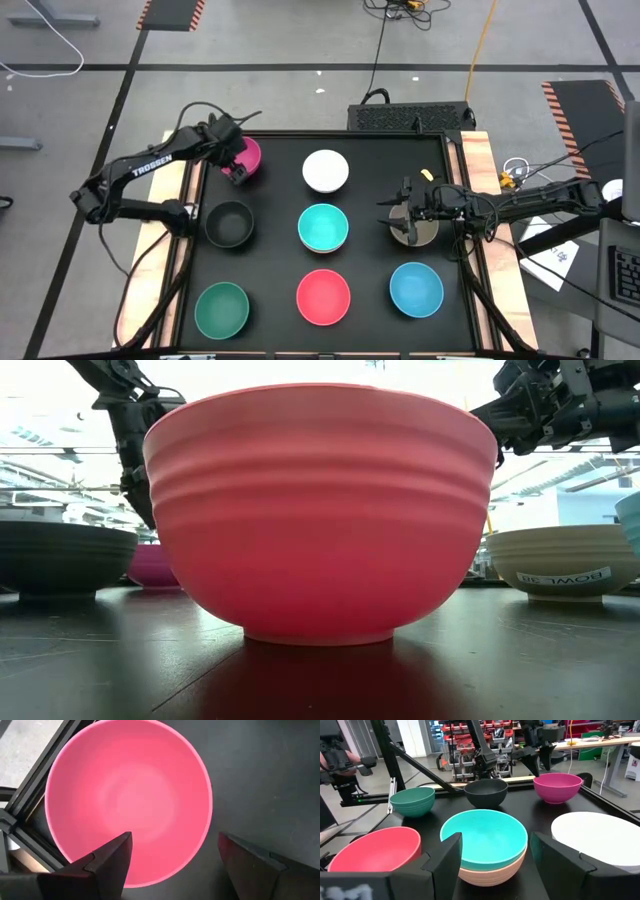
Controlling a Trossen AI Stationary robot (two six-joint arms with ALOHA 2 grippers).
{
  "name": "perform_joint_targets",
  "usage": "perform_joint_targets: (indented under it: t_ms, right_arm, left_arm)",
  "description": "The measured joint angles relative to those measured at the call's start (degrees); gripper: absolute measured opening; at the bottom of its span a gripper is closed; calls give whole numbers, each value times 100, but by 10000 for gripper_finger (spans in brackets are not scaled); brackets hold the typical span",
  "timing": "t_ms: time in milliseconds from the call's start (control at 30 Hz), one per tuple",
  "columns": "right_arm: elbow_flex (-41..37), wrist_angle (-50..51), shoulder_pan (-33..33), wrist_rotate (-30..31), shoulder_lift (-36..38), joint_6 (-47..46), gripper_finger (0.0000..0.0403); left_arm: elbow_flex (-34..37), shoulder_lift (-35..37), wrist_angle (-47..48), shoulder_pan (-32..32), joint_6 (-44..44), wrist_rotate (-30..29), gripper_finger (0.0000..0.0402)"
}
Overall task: Nest bowls inside each other
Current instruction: Stack the pink bowl on top of the light blue bowl
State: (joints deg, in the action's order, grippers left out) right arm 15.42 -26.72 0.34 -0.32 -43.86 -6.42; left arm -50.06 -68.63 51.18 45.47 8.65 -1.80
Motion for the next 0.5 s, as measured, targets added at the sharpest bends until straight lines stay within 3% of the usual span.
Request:
perform_joint_targets:
  t_ms: [500]
  right_arm:
    - [2, 0, 0, 2, 0, -2, 228]
  left_arm:
    - [8, -186, 304, -126, 120, 286, 299]
